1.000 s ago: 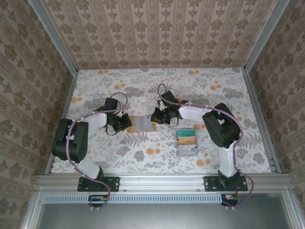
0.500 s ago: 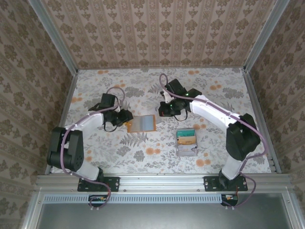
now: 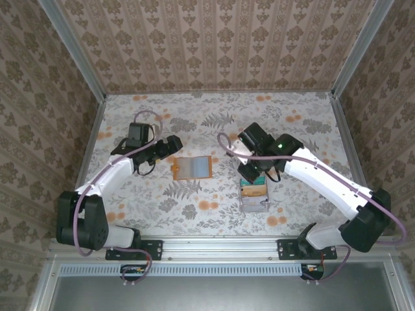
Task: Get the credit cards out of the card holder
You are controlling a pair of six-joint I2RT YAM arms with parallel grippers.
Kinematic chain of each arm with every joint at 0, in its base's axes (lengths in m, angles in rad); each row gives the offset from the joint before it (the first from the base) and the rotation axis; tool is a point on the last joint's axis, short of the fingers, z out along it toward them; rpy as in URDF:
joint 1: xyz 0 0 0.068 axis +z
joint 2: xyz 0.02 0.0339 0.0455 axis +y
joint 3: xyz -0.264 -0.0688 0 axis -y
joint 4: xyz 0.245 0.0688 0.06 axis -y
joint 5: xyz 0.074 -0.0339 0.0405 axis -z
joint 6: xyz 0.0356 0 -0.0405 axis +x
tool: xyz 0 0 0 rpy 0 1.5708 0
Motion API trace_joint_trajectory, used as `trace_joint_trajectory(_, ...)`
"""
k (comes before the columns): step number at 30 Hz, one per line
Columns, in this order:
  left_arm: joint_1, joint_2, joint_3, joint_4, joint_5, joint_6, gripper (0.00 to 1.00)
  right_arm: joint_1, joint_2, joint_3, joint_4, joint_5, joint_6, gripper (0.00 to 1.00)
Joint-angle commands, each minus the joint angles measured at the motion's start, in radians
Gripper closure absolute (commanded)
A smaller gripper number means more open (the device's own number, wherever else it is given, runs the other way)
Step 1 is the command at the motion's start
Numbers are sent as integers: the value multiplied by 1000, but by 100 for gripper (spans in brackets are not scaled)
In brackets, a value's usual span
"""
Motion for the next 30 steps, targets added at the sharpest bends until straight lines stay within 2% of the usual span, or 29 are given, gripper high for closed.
trace_joint_trajectory(1,9,-54,9,2,-81,57,0,22,-35,-44,-104,84,-184,100)
trace_joint_trajectory(3,14,-67,22,-31,-127,55,0,31,-34,-60,-132,103,-213,100)
trace_joint_trajectory(7,28,-83,30,-28,-133,105,0,66,-34,-101,-155,139,-272,100)
trace_joint_trajectory(9,35,-103,21,-21,-157,81,0,85,-34,-125,-160,147,-287,100)
trace_joint_trajectory(11,60,-108,17,-7,-98,71,0,98,-33,-143,-156,154,-297,100)
trace_joint_trajectory(15,84,-131,-34,67,-77,65,0,120,-33,-175,-160,155,-323,100)
trace_joint_trajectory(19,87,-203,-100,125,-143,50,0,141,-35,-208,-164,163,-343,100)
trace_joint_trajectory(22,88,-244,-107,69,-229,13,0,154,-25,-233,-140,179,-353,100)
trace_joint_trajectory(30,92,-274,-128,79,-207,32,0,169,10,-247,-72,221,-392,100)
